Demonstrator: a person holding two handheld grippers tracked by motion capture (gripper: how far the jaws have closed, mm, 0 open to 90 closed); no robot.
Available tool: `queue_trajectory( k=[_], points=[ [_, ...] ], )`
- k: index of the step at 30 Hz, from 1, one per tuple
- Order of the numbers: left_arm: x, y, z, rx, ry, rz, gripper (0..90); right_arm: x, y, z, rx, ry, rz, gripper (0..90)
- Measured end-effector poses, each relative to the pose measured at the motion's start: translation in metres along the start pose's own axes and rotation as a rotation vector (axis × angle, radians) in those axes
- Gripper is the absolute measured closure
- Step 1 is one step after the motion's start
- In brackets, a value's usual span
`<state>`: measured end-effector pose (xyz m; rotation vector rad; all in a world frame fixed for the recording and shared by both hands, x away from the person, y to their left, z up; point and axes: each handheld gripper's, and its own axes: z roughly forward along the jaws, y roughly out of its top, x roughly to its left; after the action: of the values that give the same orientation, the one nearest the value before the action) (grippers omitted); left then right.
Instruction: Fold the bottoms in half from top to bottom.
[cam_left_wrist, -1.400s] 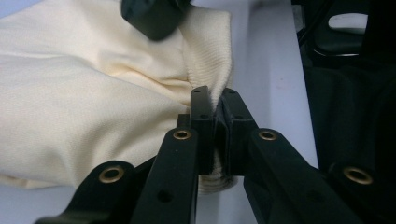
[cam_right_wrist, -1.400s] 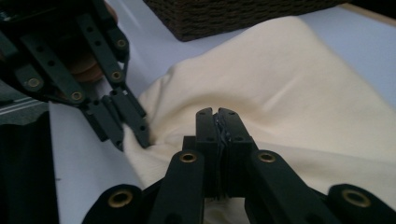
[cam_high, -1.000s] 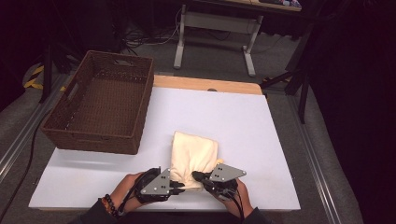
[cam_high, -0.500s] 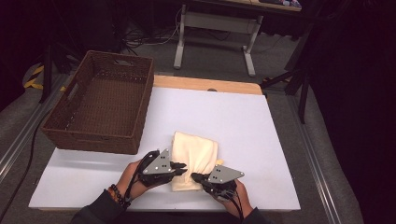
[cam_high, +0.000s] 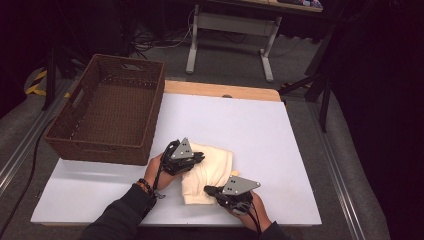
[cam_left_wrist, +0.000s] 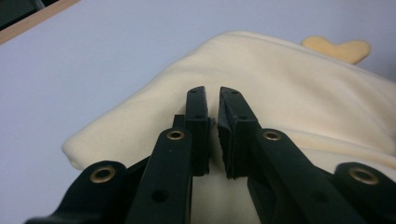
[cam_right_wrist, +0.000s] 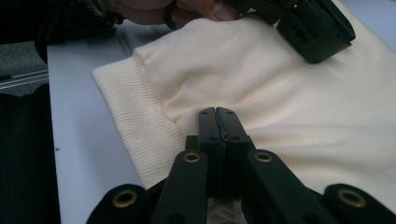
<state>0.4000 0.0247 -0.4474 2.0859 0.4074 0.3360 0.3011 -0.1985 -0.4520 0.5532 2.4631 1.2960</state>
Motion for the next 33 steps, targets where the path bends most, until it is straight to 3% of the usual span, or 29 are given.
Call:
queue_trajectory(
  k=[2, 10, 15, 20, 24, 29, 31, 33],
  points=[
    [0.001, -0.001, 0.001, 0.02, 0.015, 0.009, 83.1, 0.0, 0.0, 0.0, 0.003, 0.002, -0.001, 89.5],
    [0.008, -0.01, 0.01, 0.053, 0.012, -0.042, 88.5, 0.0, 0.0, 0.002, 0.01, 0.004, 0.006, 89.8],
    [0.004, -0.009, 0.014, 0.089, 0.037, -0.013, 89.5, 0.0, 0.0, 0.003, 0.013, 0.002, 0.002, 89.9],
    [0.004, -0.009, 0.013, 0.087, 0.039, -0.016, 89.4, 0.0, 0.0, 0.003, 0.013, 0.001, -0.001, 89.9],
    [0.002, -0.005, 0.005, 0.047, 0.058, -0.03, 86.8, 0.0, 0.0, 0.002, 0.009, 0.001, -0.005, 89.9],
    [-0.016, 0.007, -0.018, -0.023, 0.095, 0.052, 86.1, 0.0, 0.0, 0.002, 0.007, 0.008, -0.004, 89.9],
    [-0.022, 0.01, -0.028, -0.051, 0.07, 0.06, 87.7, 0.0, 0.0, 0.002, 0.007, 0.007, -0.008, 89.9],
    [-0.028, 0.01, -0.032, -0.033, 0.062, 0.085, 89.6, 0.0, 0.0, 0.002, 0.009, 0.006, -0.011, 89.9]
  ],
)
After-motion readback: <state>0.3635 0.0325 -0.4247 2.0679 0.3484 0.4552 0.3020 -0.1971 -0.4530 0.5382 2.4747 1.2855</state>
